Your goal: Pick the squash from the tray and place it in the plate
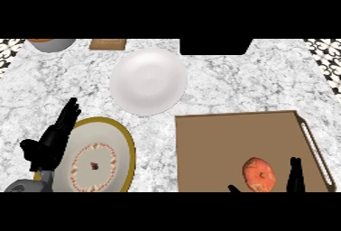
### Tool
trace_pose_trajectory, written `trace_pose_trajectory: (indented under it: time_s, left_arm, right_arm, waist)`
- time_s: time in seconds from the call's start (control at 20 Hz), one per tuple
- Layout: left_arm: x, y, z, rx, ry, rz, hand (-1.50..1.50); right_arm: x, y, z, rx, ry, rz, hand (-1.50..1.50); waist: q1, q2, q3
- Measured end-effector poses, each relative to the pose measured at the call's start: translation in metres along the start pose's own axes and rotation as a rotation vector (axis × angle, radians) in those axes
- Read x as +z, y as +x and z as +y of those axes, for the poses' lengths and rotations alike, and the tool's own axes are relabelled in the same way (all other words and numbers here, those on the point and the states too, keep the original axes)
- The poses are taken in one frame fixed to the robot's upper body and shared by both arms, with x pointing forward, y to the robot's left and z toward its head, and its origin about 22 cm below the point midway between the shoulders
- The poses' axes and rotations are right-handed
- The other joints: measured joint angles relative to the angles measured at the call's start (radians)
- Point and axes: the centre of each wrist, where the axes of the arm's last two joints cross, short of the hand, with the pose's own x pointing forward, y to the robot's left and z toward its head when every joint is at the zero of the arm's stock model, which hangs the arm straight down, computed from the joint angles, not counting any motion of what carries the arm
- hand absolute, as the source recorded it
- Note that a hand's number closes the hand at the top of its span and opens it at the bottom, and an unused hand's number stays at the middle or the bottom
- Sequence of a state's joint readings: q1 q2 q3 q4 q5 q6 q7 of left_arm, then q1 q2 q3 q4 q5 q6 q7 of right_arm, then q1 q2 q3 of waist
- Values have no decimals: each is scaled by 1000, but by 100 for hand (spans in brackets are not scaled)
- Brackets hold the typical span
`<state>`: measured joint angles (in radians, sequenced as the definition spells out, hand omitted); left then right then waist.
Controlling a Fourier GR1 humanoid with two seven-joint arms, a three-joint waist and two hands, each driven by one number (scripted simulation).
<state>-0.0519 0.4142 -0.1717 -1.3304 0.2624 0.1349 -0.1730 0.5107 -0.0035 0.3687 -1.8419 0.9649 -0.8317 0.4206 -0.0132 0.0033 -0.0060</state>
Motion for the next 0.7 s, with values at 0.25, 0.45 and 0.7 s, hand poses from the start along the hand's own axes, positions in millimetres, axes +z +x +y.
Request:
trace_pose_trajectory:
  time_s: [0.25, 0.45, 0.7]
  left_arm:
    - [2, -1, -2, -2, -4, -5, 0]
    - [-5, 7, 2, -1, -4, -7, 0]
    - [-8, 3, -2, 3, -10, -7, 0]
  right_arm:
    - [9, 17, -24, 150, 123, 127, -150]
    - [10, 47, -35, 211, 183, 207, -150]
    - [0, 68, -35, 281, 218, 260, -150]
  waist:
    - [9, 1, 1]
    - [13, 0, 3]
    - [13, -1, 4]
